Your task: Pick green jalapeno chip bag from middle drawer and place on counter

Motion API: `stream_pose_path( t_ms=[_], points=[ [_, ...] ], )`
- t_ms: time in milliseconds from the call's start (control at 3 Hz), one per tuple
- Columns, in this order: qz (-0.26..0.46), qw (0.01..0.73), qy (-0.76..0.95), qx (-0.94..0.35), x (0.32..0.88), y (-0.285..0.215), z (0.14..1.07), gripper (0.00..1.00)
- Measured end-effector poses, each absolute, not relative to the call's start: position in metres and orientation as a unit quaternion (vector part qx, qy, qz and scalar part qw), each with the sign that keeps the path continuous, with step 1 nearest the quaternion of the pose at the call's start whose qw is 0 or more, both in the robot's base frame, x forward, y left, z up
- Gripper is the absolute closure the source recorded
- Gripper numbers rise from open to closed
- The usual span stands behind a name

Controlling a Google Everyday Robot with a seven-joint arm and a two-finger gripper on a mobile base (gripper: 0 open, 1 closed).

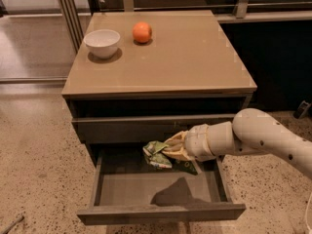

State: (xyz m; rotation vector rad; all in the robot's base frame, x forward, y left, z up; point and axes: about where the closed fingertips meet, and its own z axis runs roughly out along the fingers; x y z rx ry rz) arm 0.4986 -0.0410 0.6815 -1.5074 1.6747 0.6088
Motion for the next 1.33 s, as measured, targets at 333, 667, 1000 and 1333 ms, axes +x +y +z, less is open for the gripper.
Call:
stream_pose_path(
  t_ms=[333,667,1000,1333],
  points=[
    [0.252,0.423,0.664,-0.563,0.511,-0.056,0.753,1.00],
    [0.240,0.454,0.672,-0.534,0.525,-0.082,0.850,1.00],
    [0.200,0.493,0.649,-0.543,0.533,-0.088,0.961,1.00],
    [0.184,0.520,0.637,-0.538,0.540,-0.097,0.996,1.00]
  ],
)
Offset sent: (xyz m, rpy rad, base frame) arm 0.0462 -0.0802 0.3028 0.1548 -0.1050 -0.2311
